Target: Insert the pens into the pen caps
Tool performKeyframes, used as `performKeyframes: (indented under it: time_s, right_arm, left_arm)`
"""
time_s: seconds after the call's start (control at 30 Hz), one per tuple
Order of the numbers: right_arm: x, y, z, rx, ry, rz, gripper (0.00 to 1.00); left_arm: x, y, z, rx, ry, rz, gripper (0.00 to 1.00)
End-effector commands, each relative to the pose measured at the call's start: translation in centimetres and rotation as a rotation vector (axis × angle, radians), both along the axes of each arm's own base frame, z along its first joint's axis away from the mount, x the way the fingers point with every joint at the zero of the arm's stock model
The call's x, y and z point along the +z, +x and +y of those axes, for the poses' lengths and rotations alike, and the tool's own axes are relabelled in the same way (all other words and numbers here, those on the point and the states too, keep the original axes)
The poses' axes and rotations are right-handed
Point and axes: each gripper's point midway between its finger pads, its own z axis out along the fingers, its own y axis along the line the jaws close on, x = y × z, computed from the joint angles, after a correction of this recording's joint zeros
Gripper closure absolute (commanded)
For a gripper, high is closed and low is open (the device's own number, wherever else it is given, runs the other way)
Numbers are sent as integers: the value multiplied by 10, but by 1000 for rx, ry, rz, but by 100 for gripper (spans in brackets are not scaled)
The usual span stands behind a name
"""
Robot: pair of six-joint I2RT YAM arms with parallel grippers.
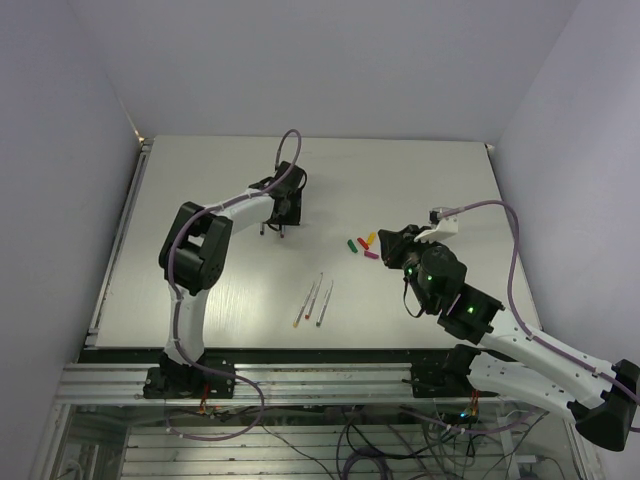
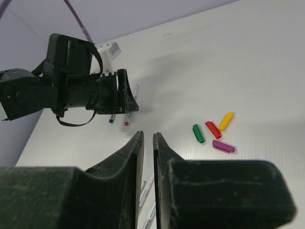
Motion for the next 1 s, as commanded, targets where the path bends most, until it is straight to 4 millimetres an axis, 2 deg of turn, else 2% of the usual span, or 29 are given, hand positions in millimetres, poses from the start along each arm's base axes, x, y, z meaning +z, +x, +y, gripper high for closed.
performKeyframes:
  time_s: [0.0, 0.27, 0.33, 0.4, 0.47, 0.6, 0.7, 0.8, 0.87, 0.97]
  right_arm:
    - [-6, -1, 0, -2, 5, 14, 87]
    - [-8, -2, -1, -2, 14, 19, 87]
    - [-8, -2, -1, -3, 16, 20, 87]
    - [-8, -2, -2, -6, 16, 22, 87]
    - [-8, -2, -1, -5, 15, 24, 87]
    - [-9, -2, -3, -12, 11, 34, 87]
    - [-15, -2, -9, -40, -13, 49, 88]
    - [-22, -2, -14, -65, -61, 78, 93]
    - [-28, -1, -15, -69, -101, 102, 92]
    - [-40, 0, -16, -76, -174, 163, 85]
  left_arm:
    - [-6, 2, 3, 26, 21, 19, 38]
    - [-21, -1, 8, 45, 54, 61, 44]
    - [-24, -2, 7, 45, 56, 73, 53]
    - [-29, -4, 8, 43, 58, 87, 73]
    - [-32, -7, 8, 43, 54, 97, 82]
    - [-41, -15, 7, 38, 44, 124, 93]
    - [-47, -22, 3, 9, 16, 142, 93]
    - [-42, -25, -3, -19, -26, 119, 93]
    - [-29, -23, -5, -22, -55, 79, 93]
    - [-3, -21, -9, -34, -100, 23, 93]
